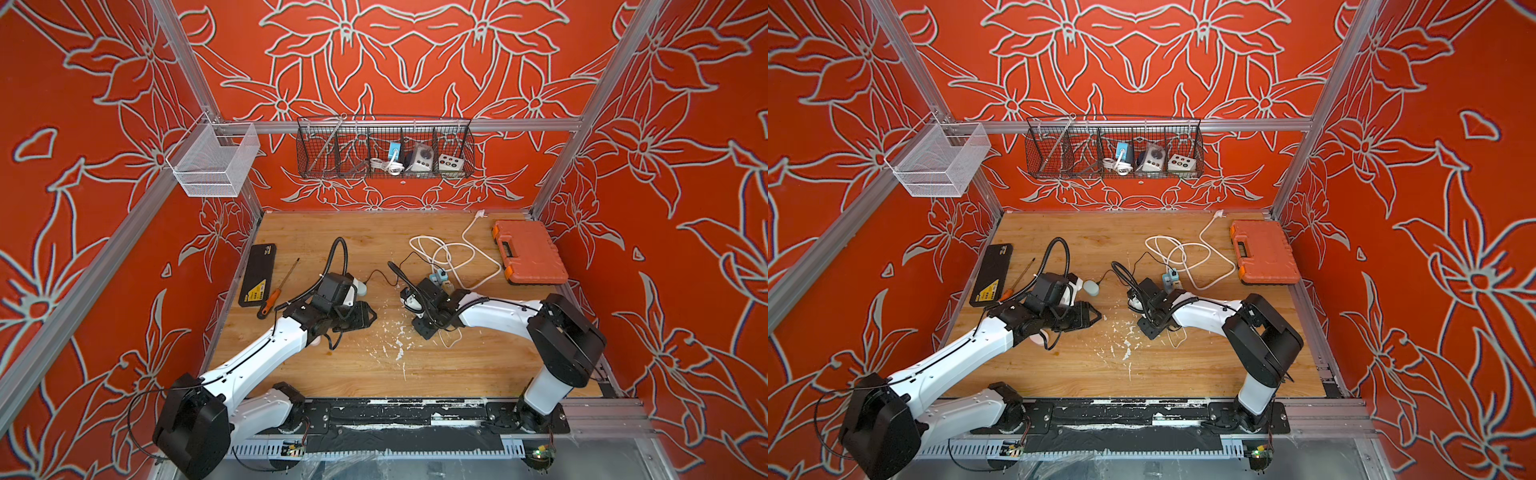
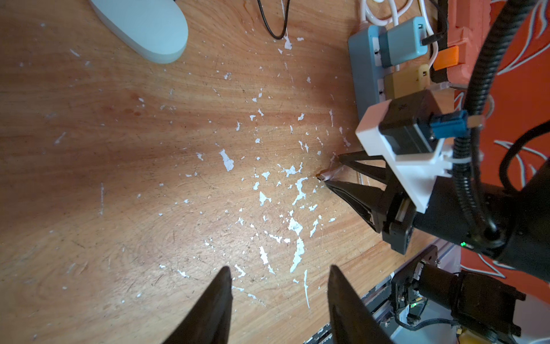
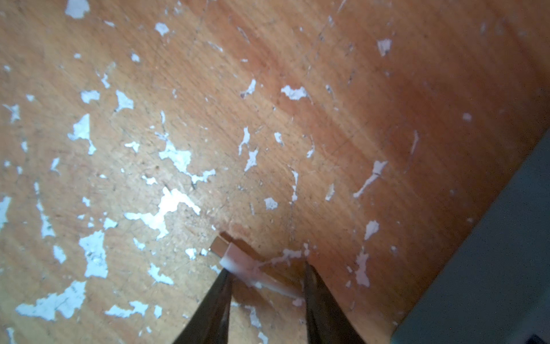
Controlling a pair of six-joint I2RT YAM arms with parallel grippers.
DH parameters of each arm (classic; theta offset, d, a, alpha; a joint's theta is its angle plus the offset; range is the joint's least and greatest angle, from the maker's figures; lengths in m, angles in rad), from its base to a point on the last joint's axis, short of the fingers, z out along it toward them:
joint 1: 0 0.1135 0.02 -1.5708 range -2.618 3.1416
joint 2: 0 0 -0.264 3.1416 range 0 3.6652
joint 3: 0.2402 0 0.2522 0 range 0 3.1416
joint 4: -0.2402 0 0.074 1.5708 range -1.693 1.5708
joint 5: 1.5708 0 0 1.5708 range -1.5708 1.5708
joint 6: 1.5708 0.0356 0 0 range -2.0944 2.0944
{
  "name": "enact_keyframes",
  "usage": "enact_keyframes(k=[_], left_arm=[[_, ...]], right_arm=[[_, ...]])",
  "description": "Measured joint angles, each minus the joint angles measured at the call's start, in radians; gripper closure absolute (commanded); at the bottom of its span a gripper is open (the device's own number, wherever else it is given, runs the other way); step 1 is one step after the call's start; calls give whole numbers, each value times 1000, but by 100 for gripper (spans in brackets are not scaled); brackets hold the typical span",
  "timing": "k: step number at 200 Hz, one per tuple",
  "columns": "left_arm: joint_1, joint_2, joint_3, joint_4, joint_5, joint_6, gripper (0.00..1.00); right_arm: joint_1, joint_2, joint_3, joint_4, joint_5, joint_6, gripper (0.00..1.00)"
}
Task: Charge the bluetooth headset
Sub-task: Pick up the charging cable from the center of the board.
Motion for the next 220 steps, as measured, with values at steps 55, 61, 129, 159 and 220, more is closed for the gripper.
enact_keyframes(k=[55,61,129,159,220], left_arm=[[0,0,0,0,1,0,50],[0,0,0,0,1,0,50],[5,10,0,15,2,-3,50],[6,8,0,13,-1,-4,49],[44,-66,3,-45,-60,-24,43]], right_arm=[[0,0,0,-1,-7,-8,80],[0,0,0,-1,-8,-8,81],[6,1,-6,16,-30,7,95],[20,4,-6,32,-30,14,99],[24,-29,-10,42,-52,26,100]])
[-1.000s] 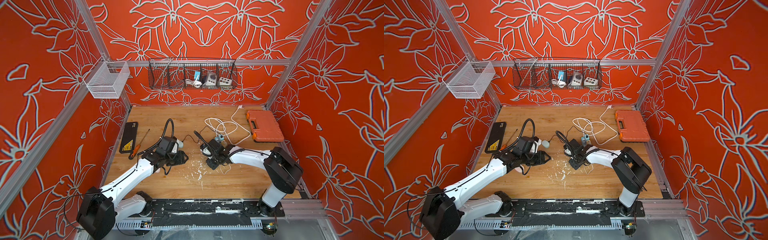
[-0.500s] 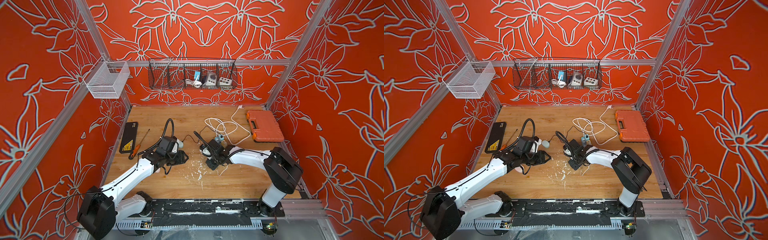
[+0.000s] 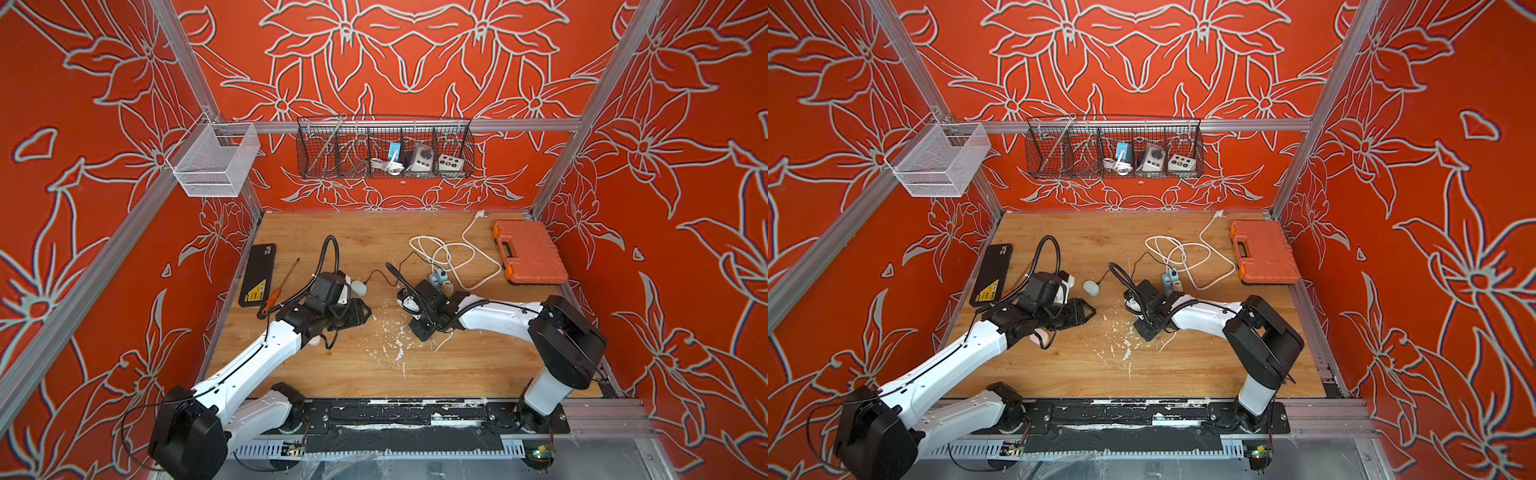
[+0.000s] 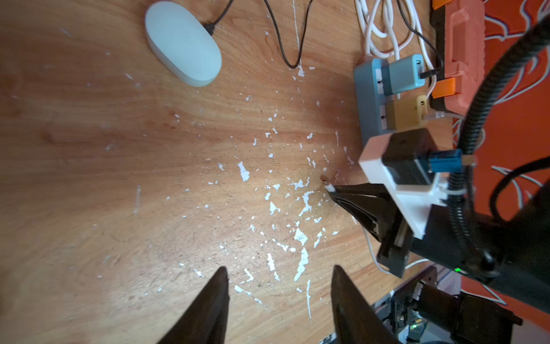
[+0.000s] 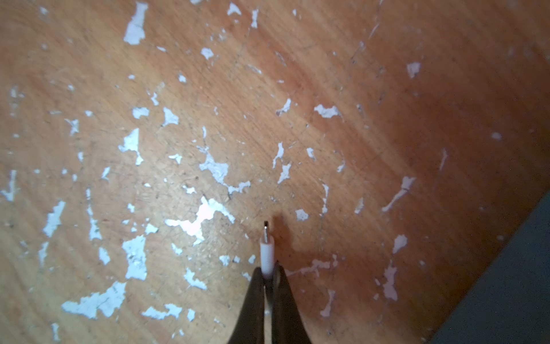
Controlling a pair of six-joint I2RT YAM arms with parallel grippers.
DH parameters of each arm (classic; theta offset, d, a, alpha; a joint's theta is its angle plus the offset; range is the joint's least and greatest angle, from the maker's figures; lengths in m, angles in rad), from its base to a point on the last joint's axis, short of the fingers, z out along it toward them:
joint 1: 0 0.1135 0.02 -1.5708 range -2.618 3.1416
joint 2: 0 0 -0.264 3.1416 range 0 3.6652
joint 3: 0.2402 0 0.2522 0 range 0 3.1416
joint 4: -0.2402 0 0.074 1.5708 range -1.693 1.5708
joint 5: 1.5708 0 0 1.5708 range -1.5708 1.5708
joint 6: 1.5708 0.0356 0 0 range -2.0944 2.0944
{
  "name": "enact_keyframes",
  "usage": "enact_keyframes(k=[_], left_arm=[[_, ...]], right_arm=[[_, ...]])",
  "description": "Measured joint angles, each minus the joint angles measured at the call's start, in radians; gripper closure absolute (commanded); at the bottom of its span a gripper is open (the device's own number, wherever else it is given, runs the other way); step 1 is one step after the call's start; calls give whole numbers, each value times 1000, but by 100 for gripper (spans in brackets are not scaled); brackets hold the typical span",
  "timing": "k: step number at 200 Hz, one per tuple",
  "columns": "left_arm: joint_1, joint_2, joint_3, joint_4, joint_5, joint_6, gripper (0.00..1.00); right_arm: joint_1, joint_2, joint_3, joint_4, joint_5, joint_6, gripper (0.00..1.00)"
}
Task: Charge the bluetooth headset
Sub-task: Pick up the charging cable from the center of the board, then pick up the bluetooth headset from the center of the board.
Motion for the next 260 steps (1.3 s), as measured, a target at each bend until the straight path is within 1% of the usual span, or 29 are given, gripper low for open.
enact_keyframes(k=[20,47,60,65,73,97,111,120,150,175,198,215,229,260], left_arm=[[18,-18,11,-46,-39,-7,41],[60,-34,29,-117,-86,-25,32],[85,-39,36,-154,-110,-33,31],[95,-39,40,-173,-121,-37,28],[109,-38,50,-204,-140,-37,21],[149,-28,87,-295,-200,-31,15],[179,-16,104,-340,-227,-19,14],[199,-6,108,-362,-244,-14,11],[252,40,104,-400,-265,-26,11],[291,90,52,-386,-269,-80,11],[306,135,-13,-373,-269,-135,11],[307,174,-32,-367,-274,-166,11],[307,195,-37,-356,-284,-185,13],[308,233,-37,-316,-298,-211,22]], right_arm=[[0,-49,0,5,-13,5,100],[0,-97,0,28,-26,11,100],[0,-110,0,34,-37,14,100],[0,-115,0,35,-39,14,100],[0,-121,0,37,-44,16,100],[0,-137,0,43,-67,22,100],[0,-144,0,52,-77,28,100],[0,-150,-1,58,-83,32,100],[0,-167,-23,92,-109,41,100],[0,-177,-41,107,-127,48,100],[0,-201,-51,117,-136,56,100],[0,-217,-52,125,-137,58,100],[0,-226,-52,130,-140,58,100],[0,-233,-52,133,-141,59,100]])
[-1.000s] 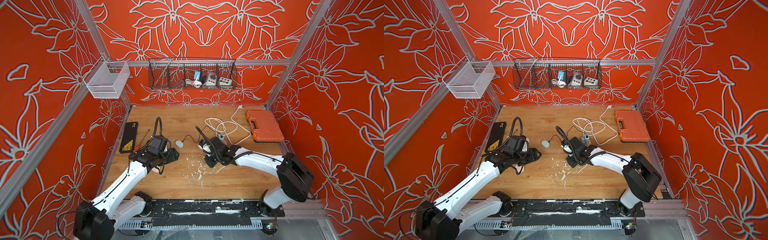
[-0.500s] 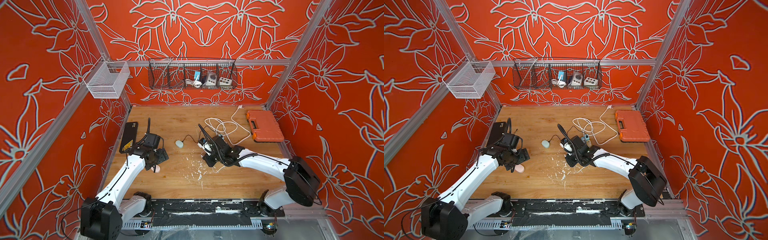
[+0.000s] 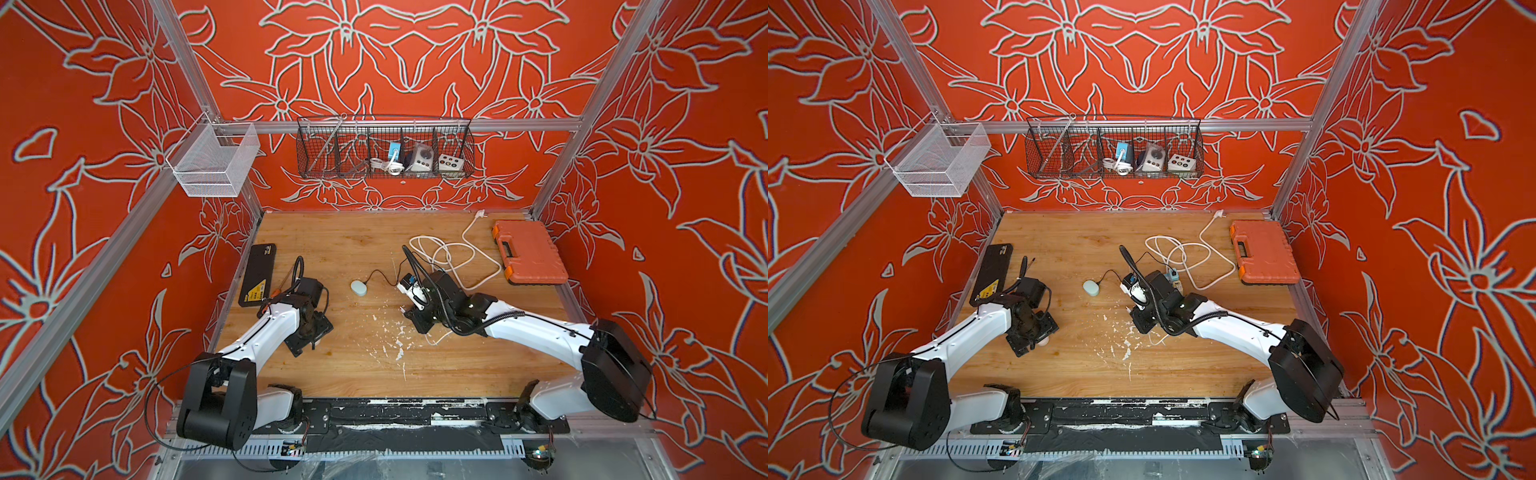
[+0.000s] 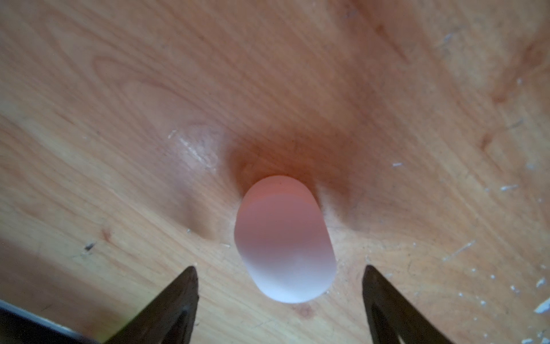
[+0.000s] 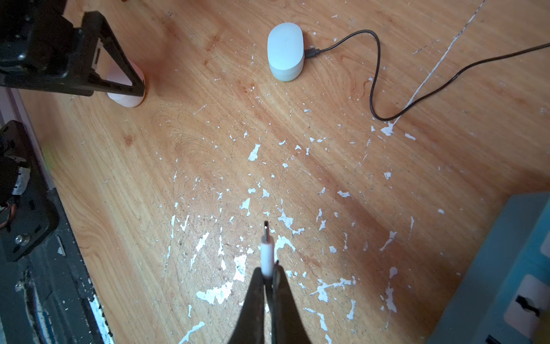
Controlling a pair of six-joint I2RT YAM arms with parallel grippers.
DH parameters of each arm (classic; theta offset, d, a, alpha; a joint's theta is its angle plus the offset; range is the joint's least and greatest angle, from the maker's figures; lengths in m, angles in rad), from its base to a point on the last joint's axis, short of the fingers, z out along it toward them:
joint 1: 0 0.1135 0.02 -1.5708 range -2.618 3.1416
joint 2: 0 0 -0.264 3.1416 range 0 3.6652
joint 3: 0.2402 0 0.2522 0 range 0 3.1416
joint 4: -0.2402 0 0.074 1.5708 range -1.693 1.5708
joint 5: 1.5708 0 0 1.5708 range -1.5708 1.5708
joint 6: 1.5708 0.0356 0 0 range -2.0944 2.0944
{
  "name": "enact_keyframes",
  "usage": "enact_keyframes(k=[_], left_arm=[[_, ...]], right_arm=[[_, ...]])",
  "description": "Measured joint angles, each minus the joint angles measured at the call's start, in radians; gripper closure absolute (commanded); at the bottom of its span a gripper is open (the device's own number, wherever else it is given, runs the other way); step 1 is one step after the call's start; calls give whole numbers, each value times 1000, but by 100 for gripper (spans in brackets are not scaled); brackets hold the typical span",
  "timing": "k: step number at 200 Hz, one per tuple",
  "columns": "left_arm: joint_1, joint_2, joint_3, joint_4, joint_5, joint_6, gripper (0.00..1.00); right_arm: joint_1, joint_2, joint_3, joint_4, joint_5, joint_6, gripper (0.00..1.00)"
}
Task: Charge the bluetooth headset
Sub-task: Pick up the bluetooth headset from the center of the board.
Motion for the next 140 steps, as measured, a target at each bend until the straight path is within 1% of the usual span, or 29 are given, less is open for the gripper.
enact_keyframes(k=[17,28,39,47,59,84,118,140], left_arm=[[0,32,0,20,-8,-4,28],[1,59,0,35,-9,-7,35],[1,86,2,47,-7,-6,39],[1,103,5,54,1,-2,45],[0,113,13,74,14,5,48],[-25,138,36,93,38,19,49],[-144,214,128,108,53,40,49],[-194,261,170,128,68,60,49]], right_arm=[[0,0,0,0,-2,3,100],[0,0,0,1,-2,4,100],[0,0,0,1,-2,6,100],[0,0,0,1,-2,7,100],[0,0,0,1,-2,7,100],[0,0,0,1,-2,7,100],[0,0,-1,1,0,7,100],[0,0,-8,3,2,8,100]])
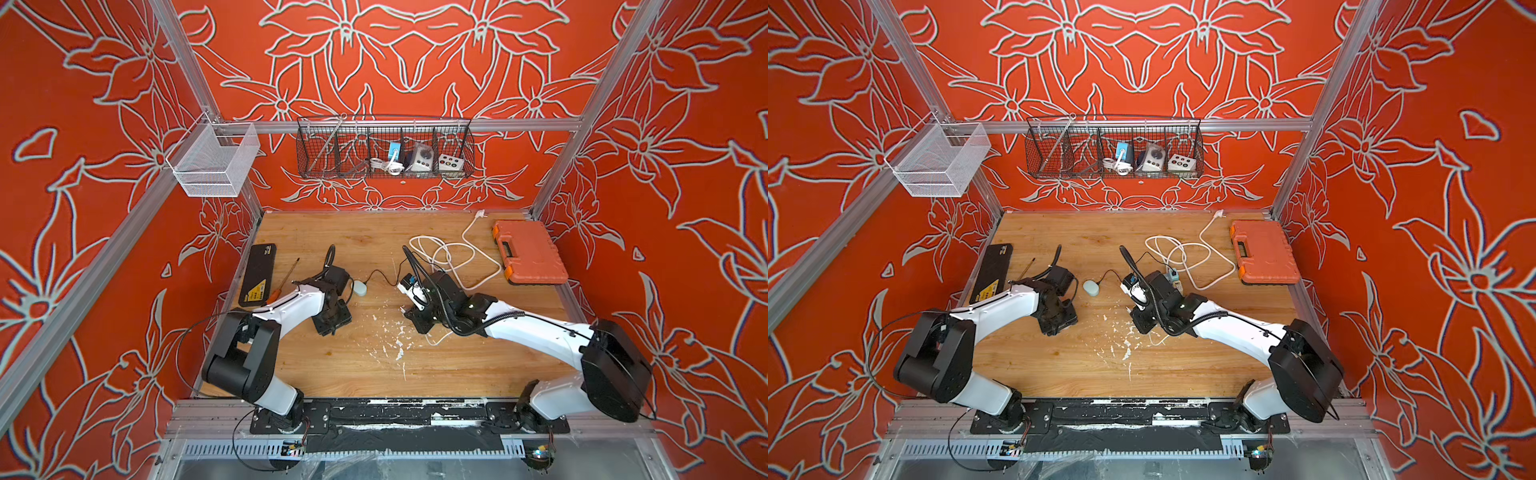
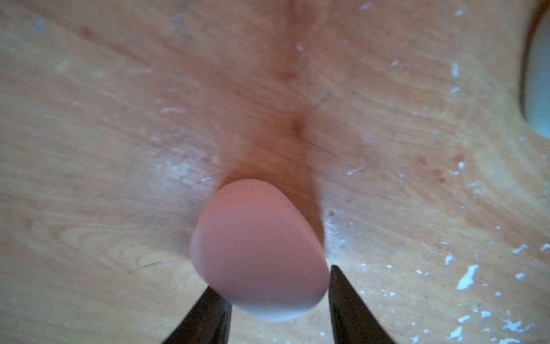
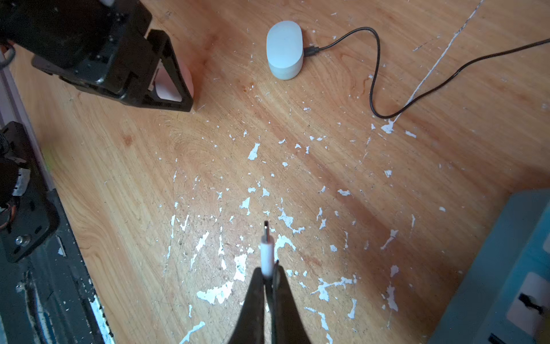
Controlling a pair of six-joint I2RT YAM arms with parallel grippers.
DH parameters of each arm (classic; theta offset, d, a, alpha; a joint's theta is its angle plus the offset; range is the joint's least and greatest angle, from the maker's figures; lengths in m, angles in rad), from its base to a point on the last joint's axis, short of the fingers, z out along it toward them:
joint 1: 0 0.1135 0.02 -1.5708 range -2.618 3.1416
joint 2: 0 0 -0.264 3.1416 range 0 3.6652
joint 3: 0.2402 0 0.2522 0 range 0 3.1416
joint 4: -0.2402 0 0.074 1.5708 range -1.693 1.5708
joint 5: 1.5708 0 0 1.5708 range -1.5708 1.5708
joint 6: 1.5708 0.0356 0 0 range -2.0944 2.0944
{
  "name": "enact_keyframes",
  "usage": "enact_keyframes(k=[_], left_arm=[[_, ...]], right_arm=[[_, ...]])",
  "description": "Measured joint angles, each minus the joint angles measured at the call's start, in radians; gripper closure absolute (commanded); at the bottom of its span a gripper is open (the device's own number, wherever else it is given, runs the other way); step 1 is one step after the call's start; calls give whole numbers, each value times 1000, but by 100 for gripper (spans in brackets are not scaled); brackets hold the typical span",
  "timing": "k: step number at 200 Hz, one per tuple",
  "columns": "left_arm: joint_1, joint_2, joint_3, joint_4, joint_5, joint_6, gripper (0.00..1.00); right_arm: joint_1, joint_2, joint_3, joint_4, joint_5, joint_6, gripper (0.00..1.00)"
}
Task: Charge the bluetooth headset
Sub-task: Pick up the bluetooth headset from the center of the board.
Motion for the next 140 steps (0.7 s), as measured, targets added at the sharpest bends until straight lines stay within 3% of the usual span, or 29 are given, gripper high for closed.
enact_keyframes(k=[28,91,140], left_arm=[[-36,43,23,-1,6,32,48],[-40,-33,18,-61,-35,70,25],[-38,-59,105,-119,-77,200,21]], right_arm=[[0,0,-8,0,7,1,99],[0,-13,-8,0,16,3,99],[0,-13,-8,2,15,4,98]])
